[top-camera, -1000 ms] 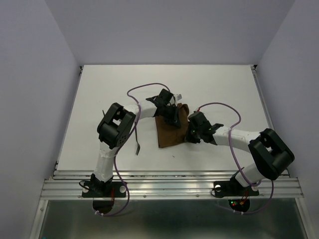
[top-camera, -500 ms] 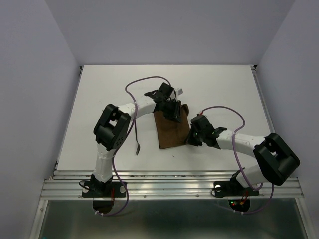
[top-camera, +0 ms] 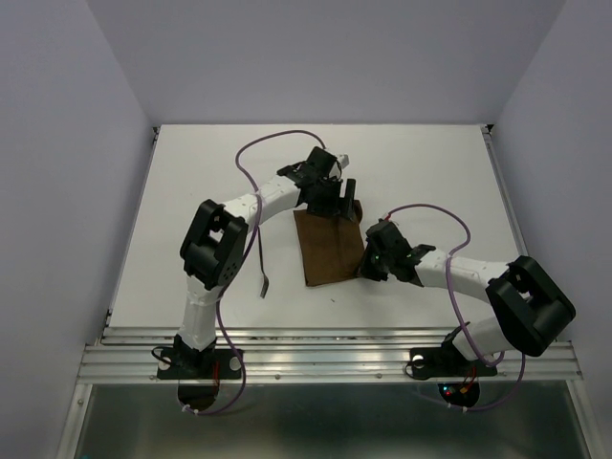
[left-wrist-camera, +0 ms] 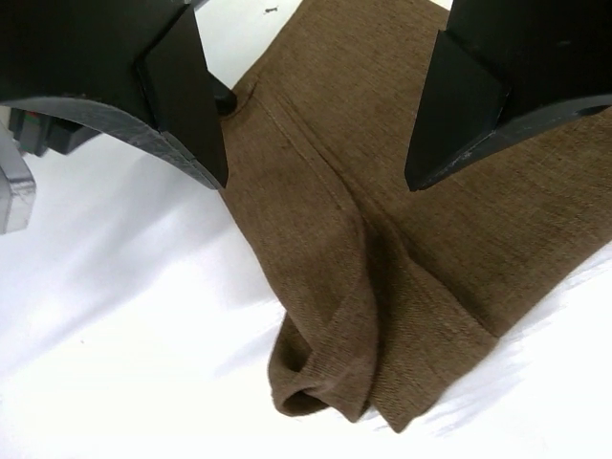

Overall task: Fold the napkin into a case and place the utensils inside
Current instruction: Smooth out the 2/3-rectangle-folded napkin at the center of the board.

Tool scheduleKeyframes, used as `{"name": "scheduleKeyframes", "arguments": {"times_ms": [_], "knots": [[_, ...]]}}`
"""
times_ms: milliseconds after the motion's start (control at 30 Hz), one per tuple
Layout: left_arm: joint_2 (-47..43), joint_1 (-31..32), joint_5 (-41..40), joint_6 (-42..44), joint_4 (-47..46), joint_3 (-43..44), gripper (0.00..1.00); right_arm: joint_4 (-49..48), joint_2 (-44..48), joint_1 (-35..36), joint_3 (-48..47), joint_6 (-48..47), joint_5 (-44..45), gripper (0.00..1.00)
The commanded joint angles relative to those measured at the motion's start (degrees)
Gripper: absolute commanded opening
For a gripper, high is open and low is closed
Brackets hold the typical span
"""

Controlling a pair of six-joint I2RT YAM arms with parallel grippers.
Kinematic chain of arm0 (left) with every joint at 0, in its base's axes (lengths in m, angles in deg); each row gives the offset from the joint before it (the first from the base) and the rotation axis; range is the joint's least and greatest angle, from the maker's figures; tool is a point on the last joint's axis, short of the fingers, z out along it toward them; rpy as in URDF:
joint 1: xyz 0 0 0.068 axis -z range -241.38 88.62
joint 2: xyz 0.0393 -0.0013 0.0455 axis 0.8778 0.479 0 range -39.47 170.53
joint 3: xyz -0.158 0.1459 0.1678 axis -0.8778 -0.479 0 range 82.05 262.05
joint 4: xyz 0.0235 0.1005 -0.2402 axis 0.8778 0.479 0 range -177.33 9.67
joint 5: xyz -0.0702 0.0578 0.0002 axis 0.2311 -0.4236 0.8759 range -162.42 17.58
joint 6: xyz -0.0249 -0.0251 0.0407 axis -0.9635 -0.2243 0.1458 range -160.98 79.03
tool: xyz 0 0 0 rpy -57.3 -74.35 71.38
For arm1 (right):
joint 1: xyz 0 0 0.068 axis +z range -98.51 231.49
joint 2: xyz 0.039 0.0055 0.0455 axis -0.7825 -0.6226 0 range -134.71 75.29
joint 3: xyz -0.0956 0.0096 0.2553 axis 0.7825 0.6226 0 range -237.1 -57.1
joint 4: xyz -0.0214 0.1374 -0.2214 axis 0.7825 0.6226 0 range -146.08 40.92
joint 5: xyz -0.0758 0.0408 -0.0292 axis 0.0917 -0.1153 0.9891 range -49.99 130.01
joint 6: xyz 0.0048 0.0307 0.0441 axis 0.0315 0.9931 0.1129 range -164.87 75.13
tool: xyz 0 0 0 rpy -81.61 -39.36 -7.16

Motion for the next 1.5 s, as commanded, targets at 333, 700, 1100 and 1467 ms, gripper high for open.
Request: {"name": "scheduleKeyframes", "arguments": {"times_ms": [333, 700, 1100, 1467], "knots": [[7.6, -0.7, -7.6, -1.0, 1.1, 9.6, 0.79, 7.5, 0.3, 0.7, 0.6, -0.5, 2.8, 0.01], [10.1, -1.7, -7.3, -1.7, 0.9, 12.2, 0.6, 7.6, 0.5, 0.7, 0.8, -0.2, 2.7, 0.01], [10.2, -2.9, -4.5, -1.9, -2.6, 9.6, 0.31, 7.9, 0.3, 0.7, 0.7, -0.4, 2.5, 0.01], [10.1, -4.1, 2.7, -0.2, -6.9, 5.9, 0.0, 9.4, 1.8, -3.7, -6.6, -4.0, 2.0, 0.07]]}}
